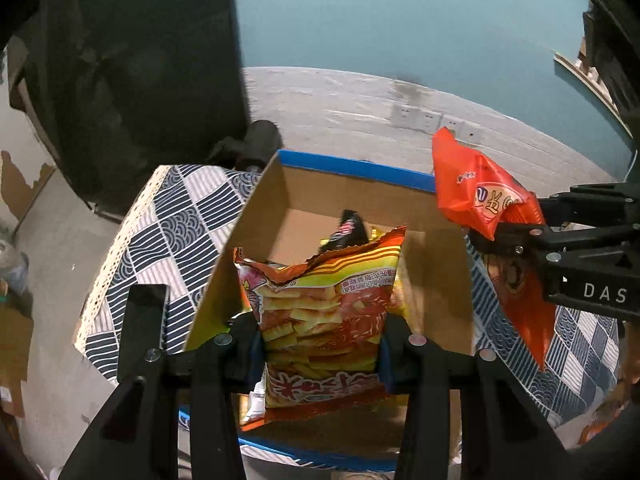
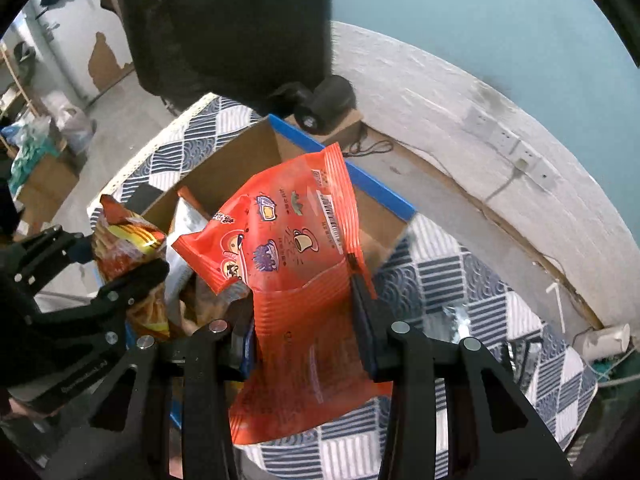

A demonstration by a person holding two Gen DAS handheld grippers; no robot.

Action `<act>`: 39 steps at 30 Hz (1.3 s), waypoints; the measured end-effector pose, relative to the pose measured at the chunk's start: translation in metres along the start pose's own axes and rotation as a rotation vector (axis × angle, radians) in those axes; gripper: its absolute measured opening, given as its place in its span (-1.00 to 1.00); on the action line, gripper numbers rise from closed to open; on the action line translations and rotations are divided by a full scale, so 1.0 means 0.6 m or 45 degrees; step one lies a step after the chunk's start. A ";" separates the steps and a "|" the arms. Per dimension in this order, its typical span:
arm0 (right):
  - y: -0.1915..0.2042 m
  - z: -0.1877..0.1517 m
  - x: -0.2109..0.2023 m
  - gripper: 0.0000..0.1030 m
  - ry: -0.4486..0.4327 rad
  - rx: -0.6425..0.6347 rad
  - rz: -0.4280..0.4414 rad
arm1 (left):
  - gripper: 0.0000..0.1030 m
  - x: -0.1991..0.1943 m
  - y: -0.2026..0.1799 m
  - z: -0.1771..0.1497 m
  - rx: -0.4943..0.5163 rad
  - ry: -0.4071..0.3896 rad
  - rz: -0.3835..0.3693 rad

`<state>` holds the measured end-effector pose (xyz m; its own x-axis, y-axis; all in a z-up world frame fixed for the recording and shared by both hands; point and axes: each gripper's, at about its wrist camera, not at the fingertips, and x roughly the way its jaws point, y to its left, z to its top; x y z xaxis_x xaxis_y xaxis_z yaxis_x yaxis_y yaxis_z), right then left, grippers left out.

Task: Organize snacks
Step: 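Lift the chip bag and red candy bag and carry both over the box, then open both grippers to drop the two bags into the box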

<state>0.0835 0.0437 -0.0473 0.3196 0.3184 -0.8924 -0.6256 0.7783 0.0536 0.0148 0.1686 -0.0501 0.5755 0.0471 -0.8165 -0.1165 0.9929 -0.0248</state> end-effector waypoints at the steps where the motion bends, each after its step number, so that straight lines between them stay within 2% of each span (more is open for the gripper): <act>1: 0.005 0.005 0.006 -0.26 0.005 -0.002 0.007 | -0.14 0.002 0.006 0.000 -0.009 0.003 0.008; 7: 0.028 0.021 0.033 -0.24 0.018 -0.006 0.058 | -0.13 0.009 0.027 0.001 -0.035 0.011 0.017; 12: 0.036 0.023 0.044 -0.07 0.029 -0.019 0.074 | -0.11 0.013 0.032 -0.003 -0.038 0.021 0.024; 13: 0.037 0.023 0.044 0.05 0.032 -0.021 0.070 | -0.10 0.014 0.031 -0.004 -0.034 0.028 0.029; 16: 0.034 0.022 0.040 0.20 0.023 -0.018 0.052 | 0.04 0.015 0.028 -0.005 -0.015 0.039 0.053; 20: 0.023 0.018 0.029 0.21 0.016 0.004 0.036 | 0.25 0.010 0.022 -0.004 -0.004 0.025 0.058; 22: 0.018 0.014 0.021 0.30 0.008 0.004 0.019 | 0.34 0.005 0.017 -0.002 0.011 0.010 0.065; 25: 0.005 0.005 0.009 0.33 -0.003 0.004 -0.014 | 0.39 -0.004 0.008 0.001 0.026 -0.012 0.068; 39: -0.088 -0.058 -0.037 0.35 -0.004 0.092 -0.119 | 0.40 -0.012 -0.057 0.006 0.093 -0.004 0.003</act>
<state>0.0849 -0.0233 -0.0458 0.3764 0.2441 -0.8937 -0.5400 0.8417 0.0024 0.0175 0.1345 -0.0416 0.5777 0.0501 -0.8147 -0.0591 0.9981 0.0195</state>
